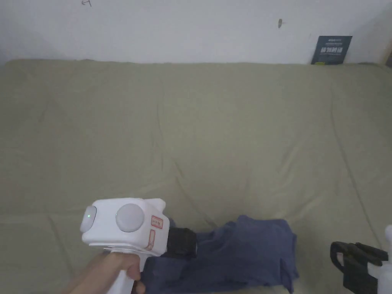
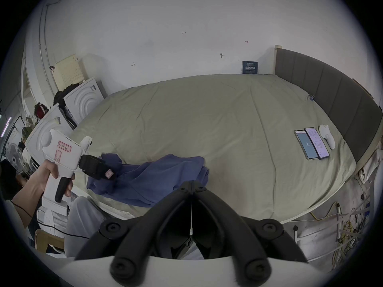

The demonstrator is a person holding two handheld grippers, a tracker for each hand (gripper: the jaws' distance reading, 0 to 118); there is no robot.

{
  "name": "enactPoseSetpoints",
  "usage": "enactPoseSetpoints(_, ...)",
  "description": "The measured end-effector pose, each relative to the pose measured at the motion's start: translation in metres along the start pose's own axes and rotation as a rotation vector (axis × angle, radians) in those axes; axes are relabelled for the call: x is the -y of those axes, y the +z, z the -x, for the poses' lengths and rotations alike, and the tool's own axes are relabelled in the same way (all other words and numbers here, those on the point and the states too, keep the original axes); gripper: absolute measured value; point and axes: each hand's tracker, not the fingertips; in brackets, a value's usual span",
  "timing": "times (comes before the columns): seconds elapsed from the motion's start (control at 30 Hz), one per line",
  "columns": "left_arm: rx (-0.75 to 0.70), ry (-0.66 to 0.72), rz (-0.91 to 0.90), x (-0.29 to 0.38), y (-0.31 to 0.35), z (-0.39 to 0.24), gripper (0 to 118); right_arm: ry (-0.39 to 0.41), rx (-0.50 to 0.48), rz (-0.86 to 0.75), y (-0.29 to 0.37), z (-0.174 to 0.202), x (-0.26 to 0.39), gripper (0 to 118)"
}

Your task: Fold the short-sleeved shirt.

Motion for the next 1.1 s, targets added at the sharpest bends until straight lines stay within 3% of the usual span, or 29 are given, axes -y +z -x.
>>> enactPoseSetpoints(0.2, 0.069, 0.018, -0.091, 0.019, 0.040, 0.009, 113, -0.009, -0.009, -0.009, -0.001, 0.000, -0.002, 2)
enactPoseSetpoints(0.23, 0.088, 0.036, -0.116, 0.027, 0.048, 0.016, 108, -0.012, -0.009, -0.007, -0.002, 0.002, -0.003, 2)
enactPoseSetpoints(0.27, 0.125, 0.057, -0.152, 0.036, 0.055, 0.027, 92, -0.016, -0.011, -0.007, -0.003, 0.002, -0.003, 2)
enactPoseSetpoints(0.3, 0.155, 0.072, -0.190, 0.046, 0.061, 0.039, 51, -0.021, -0.017, -0.007, -0.003, 0.003, -0.002, 2)
enactPoseSetpoints(0.33, 0.166, 0.106, -0.259, 0.059, 0.065, 0.046, 0, -0.026, -0.027, -0.006, -0.004, 0.003, -0.002, 2)
enactPoseSetpoints(0.4, 0.099, 0.158, -0.257, 0.073, 0.069, 0.056, 0, -0.042, -0.049, -0.002, -0.007, 0.004, -0.001, 2)
enactPoseSetpoints(0.47, 0.034, 0.123, -0.257, 0.068, 0.062, 0.069, 0, -0.053, -0.058, 0.005, -0.011, 0.004, 0.000, 2)
enactPoseSetpoints(0.53, 0.120, 0.192, -0.215, 0.076, 0.038, 0.081, 0, -0.058, -0.062, 0.014, -0.011, 0.006, 0.000, 2)
enactPoseSetpoints(0.57, 0.184, 0.255, -0.111, 0.080, 0.027, 0.080, 0, -0.057, -0.062, 0.014, -0.011, 0.006, 0.000, 2)
enactPoseSetpoints(0.73, 0.217, 0.208, -0.094, 0.064, -0.013, 0.041, 0, -0.061, -0.061, 0.019, -0.009, 0.003, 0.001, 2)
enactPoseSetpoints(0.83, 0.275, 0.176, -0.062, 0.051, -0.047, 0.013, 0, -0.126, -0.127, 0.015, -0.005, -0.003, -0.001, 2)
enactPoseSetpoints(0.97, 0.306, 0.146, -0.053, 0.043, -0.077, -0.007, 0, -0.129, -0.109, 0.008, -0.002, -0.007, -0.003, 2)
enactPoseSetpoints(1.1, 0.339, 0.206, -0.044, 0.050, -0.093, 0.001, 0, -0.134, -0.108, 0.010, -0.002, -0.009, -0.004, 2)
